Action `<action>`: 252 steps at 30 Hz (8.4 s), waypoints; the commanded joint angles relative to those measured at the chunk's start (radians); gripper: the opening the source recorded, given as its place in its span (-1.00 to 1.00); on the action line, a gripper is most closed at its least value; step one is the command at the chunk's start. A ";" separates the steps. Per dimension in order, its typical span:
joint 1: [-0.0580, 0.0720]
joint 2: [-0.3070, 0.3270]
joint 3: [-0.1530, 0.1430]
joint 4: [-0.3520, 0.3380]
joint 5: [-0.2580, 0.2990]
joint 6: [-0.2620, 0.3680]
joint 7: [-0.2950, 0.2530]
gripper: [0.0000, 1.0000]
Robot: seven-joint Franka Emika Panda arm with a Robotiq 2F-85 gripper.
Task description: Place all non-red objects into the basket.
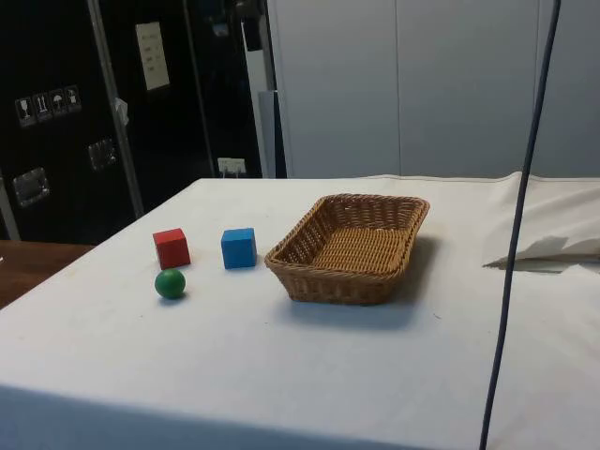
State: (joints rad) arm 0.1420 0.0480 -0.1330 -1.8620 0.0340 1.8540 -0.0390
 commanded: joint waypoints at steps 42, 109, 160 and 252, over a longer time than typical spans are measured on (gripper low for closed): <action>0.003 0.070 0.027 -0.034 0.006 0.192 -0.104 1.00; -0.021 0.348 -0.015 -0.040 0.027 0.463 -0.456 1.00; -0.030 0.505 -0.015 -0.052 0.125 0.650 -0.509 1.00; -0.029 0.326 -0.058 -0.120 0.086 0.539 -0.498 -0.98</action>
State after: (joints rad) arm 0.1090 0.3870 -0.1850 -1.9740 0.1320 2.3970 -0.5430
